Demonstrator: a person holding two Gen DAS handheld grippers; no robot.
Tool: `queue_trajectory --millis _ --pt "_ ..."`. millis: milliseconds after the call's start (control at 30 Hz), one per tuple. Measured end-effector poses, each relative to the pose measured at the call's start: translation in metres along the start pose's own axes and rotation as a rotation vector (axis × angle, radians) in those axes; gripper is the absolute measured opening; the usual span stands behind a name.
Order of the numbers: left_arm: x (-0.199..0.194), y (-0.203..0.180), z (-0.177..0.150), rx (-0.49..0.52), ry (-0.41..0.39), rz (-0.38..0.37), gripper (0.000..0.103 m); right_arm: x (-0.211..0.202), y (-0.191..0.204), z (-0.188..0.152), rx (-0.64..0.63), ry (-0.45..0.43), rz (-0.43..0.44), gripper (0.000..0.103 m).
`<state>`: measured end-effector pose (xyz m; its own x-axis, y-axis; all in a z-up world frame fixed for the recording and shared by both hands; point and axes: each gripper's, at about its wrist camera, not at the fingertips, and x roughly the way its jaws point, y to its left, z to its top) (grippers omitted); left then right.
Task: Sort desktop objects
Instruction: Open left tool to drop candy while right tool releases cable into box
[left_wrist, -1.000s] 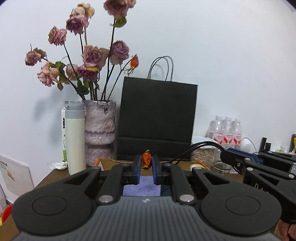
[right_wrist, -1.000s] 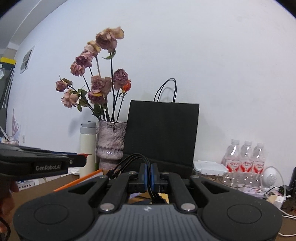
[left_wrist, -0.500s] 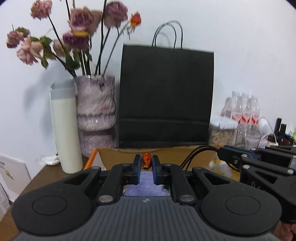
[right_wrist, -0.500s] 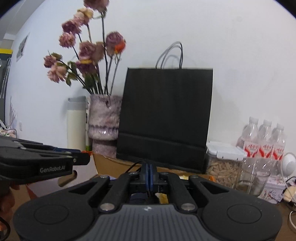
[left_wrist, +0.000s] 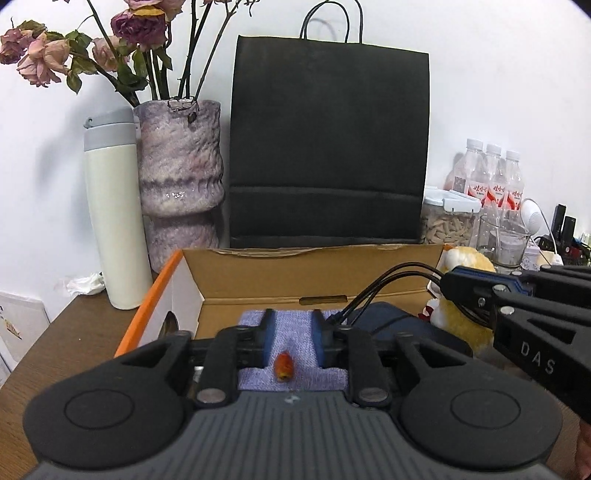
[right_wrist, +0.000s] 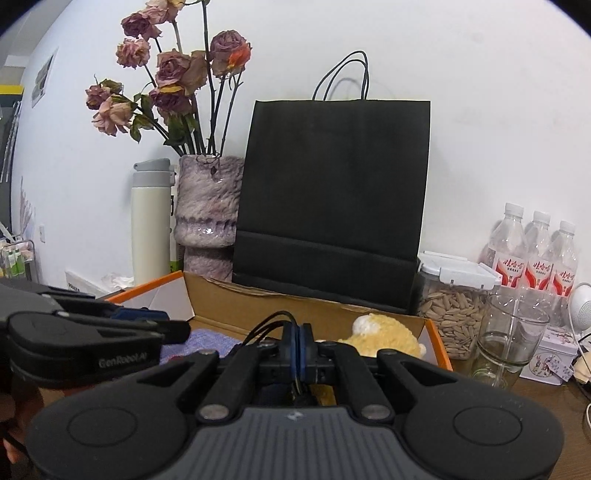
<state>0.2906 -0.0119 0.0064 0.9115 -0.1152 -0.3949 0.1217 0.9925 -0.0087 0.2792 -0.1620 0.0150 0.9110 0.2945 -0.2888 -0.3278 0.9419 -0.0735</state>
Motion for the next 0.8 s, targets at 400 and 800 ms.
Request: queue_trajectory --millis 400,800 --pt "-0.009 -0.001 -0.005 -0.005 -0.066 0.093 0.098 -0.006 0.003 0.000 0.008 -0.013 0.012 0.026" --pt "-0.019 0.002 -0.005 -0.050 -0.109 0.142 0.103 -0.027 -0.002 0.003 0.052 -0.057 -0.019 0.103"
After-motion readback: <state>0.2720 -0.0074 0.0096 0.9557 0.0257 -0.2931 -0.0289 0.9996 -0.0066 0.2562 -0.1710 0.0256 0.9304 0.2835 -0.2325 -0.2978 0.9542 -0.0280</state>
